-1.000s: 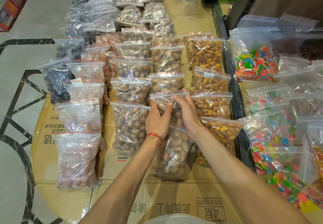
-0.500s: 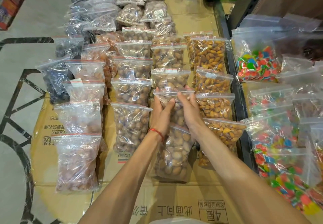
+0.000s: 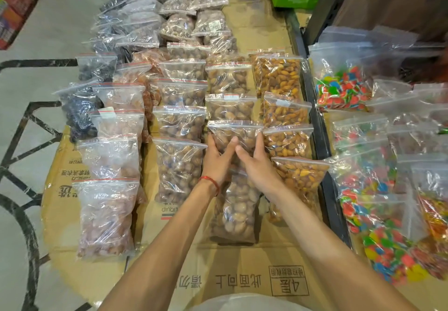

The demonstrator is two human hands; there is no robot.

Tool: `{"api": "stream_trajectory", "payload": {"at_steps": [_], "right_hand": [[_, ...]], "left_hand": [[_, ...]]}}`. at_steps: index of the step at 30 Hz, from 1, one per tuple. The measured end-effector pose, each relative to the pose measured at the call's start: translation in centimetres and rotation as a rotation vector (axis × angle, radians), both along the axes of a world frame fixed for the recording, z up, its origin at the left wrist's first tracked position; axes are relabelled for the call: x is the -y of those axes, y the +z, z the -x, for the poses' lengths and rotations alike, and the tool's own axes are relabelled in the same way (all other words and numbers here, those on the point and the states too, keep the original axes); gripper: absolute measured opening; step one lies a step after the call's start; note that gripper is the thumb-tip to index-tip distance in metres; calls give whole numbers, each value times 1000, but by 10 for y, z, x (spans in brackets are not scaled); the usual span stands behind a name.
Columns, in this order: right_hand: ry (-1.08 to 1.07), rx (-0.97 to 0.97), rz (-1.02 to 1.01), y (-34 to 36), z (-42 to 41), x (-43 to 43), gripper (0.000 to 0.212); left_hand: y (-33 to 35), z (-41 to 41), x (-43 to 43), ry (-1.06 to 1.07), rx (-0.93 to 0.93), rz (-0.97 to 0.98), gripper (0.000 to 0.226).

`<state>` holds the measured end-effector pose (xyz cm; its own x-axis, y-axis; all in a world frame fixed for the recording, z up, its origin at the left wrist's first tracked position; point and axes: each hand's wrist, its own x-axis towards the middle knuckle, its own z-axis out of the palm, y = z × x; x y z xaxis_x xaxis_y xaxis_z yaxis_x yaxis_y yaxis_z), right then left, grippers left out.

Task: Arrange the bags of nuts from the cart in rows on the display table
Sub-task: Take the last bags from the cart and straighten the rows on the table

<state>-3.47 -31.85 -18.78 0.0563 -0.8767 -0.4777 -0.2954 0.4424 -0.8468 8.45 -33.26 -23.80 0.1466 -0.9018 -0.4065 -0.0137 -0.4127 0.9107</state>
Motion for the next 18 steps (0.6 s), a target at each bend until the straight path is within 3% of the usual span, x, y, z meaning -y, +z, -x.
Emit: {"api": "stream_trajectory", "payload": {"at_steps": [3, 6, 13, 18], "right_hand": [[-38, -34, 62, 4, -1, -26, 77], [-164, -77, 74, -5, 2, -58, 64], [-202, -122, 56, -30, 6, -112, 67], [-307, -136, 60, -38, -11, -134, 72]], "left_hand": [[3, -2, -17, -32, 89, 33, 84], [-3, -5, -45, -76, 209, 48, 87], [-15, -2, -111, -165, 422, 63, 68], [-24, 2, -120, -93, 388, 63, 47]]}}
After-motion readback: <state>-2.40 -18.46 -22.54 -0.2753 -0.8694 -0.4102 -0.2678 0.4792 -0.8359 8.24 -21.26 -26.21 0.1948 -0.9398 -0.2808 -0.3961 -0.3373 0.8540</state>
